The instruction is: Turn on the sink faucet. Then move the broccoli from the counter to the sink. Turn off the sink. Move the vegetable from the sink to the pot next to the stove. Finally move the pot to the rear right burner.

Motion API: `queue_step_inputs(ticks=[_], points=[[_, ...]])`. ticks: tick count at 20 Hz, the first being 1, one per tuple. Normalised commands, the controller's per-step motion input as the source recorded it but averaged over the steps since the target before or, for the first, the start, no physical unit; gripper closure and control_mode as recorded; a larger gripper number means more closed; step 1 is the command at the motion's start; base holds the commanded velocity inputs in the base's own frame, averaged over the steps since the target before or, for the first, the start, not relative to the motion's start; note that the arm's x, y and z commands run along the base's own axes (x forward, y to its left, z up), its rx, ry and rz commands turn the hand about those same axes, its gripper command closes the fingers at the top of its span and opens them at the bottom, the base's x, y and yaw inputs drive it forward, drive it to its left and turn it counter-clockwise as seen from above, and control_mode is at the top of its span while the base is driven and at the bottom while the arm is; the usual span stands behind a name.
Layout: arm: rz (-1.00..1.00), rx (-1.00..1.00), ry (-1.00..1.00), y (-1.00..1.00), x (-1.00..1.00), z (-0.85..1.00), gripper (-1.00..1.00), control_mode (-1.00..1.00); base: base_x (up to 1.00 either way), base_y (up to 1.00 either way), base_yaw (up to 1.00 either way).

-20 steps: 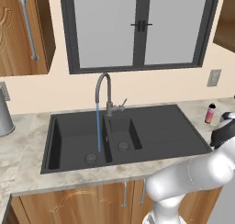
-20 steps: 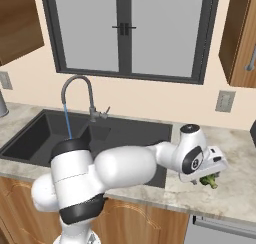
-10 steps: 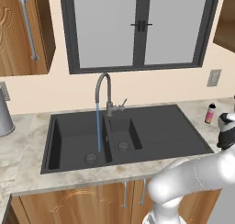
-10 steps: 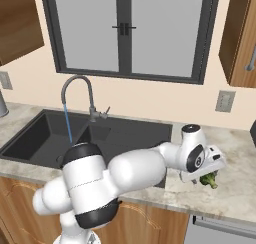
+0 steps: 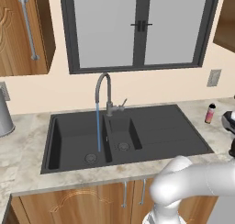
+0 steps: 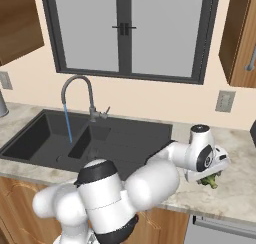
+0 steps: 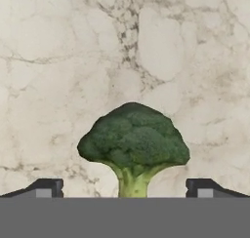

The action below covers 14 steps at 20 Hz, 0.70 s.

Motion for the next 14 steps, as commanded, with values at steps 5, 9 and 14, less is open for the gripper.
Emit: queue_step_inputs(ticks=[5,9,14], points=[[0.06,0.01,0.07,-0.10,0.05,-0.24,-1.00,-1.00,0.00,0.00,0.00],[0.06,0.01,0.05,-0.09,0.03,-0.27,-1.00,-1.00,0.00,0.00,0.00],[0.08,0.02,0.02,-0.12,0.01,-0.24,-1.00,-1.00,0.00,0.00,0.00]])
